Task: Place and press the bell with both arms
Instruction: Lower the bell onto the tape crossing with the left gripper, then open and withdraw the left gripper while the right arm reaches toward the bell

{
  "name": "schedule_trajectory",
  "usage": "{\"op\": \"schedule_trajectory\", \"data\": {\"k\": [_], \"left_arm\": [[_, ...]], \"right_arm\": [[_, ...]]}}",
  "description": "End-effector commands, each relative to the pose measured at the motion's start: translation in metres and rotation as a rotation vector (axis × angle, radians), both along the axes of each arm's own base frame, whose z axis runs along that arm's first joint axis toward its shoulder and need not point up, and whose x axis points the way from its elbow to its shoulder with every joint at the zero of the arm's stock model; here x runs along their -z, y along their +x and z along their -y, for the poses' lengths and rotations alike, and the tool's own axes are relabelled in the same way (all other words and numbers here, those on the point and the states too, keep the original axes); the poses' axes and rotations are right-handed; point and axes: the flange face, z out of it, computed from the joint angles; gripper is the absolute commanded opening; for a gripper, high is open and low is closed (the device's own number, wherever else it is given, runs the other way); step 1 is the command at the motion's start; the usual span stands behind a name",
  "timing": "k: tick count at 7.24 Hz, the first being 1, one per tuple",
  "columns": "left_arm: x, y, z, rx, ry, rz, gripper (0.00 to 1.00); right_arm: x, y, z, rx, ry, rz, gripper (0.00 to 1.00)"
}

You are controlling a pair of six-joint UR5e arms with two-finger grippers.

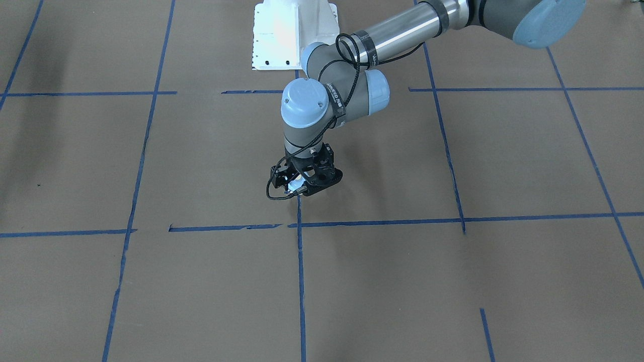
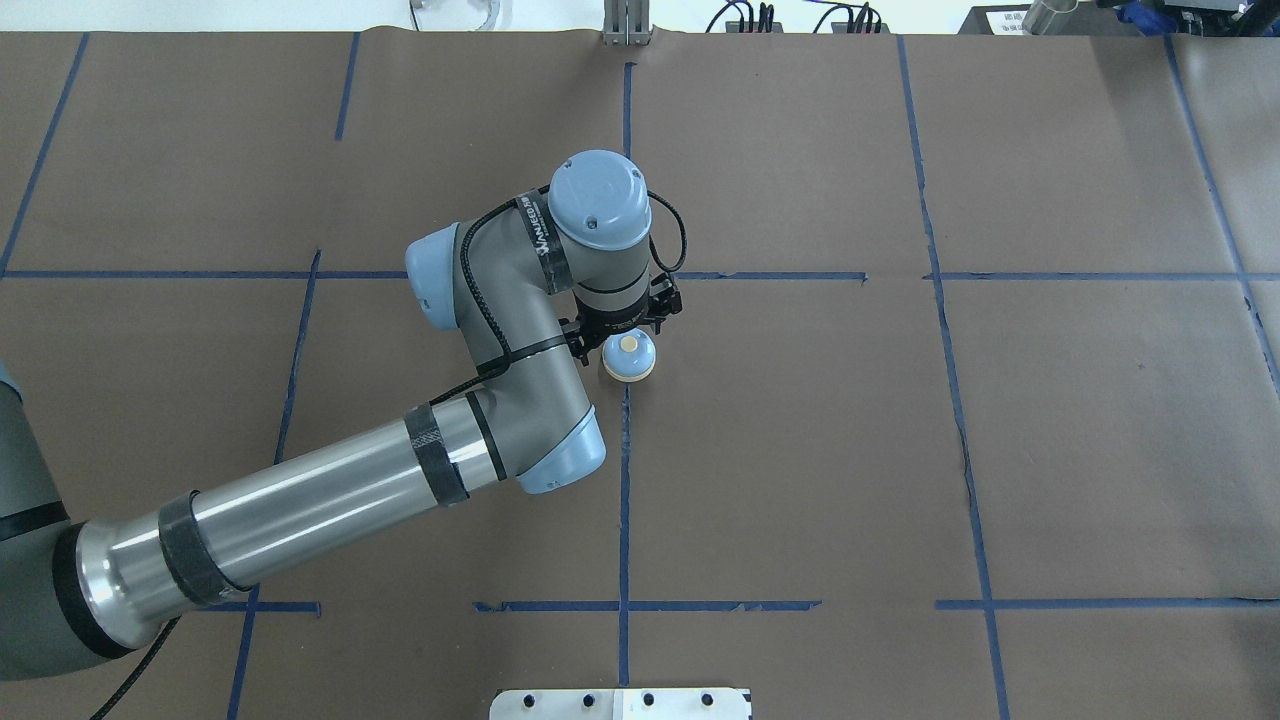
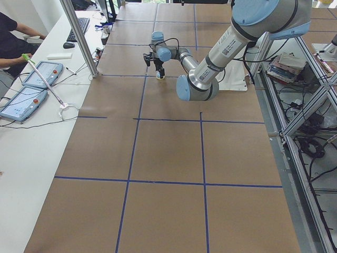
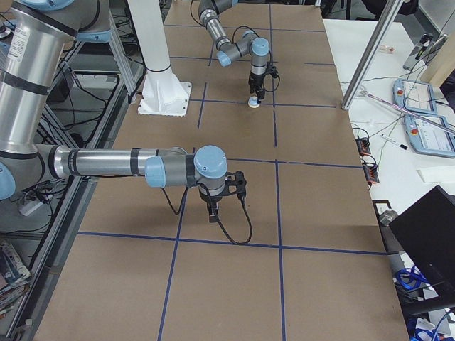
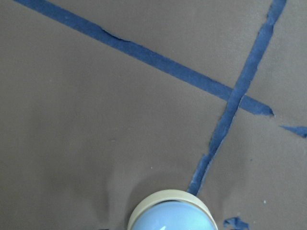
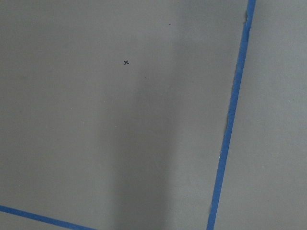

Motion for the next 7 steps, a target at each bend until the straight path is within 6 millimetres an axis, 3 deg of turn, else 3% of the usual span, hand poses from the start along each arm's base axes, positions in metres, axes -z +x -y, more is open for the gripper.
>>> {"op": "schedule_trajectory", "data": {"k": [1, 2, 3, 4, 5, 7], "left_arm": [[0.023, -0.064, -0.025, 0.013, 0.028, -0.055, 1.00], [0.023, -0.113, -0.055, 0.016, 0.061, -0.104, 1.00], [0.009, -0.146, -0.074, 0.019, 0.068, -0.115, 1.00], [-0.005, -0.155, -0.078, 0.020, 0.065, -0.106, 1.00], [-0.007, -0.168, -0.070, 0.036, 0.070, -0.106, 1.00], [-0.050, -0.214, -0.097, 0.033, 0.061, -0.094, 1.00]], "right_arm": [[0.018, -0.004, 0.016, 0.002, 0.065, 0.031, 1.00], [0.041, -0.010, 0.042, -0.018, 0.083, 0.065, 1.00], [0.069, -0.019, 0.062, -0.085, 0.039, 0.083, 1.00], [0.112, -0.059, 0.079, -0.087, 0.024, 0.103, 1.00], [0.165, -0.113, 0.094, -0.072, 0.007, 0.125, 1.00], [0.268, -0.232, 0.088, -0.127, -0.022, 0.121, 1.00]]}}
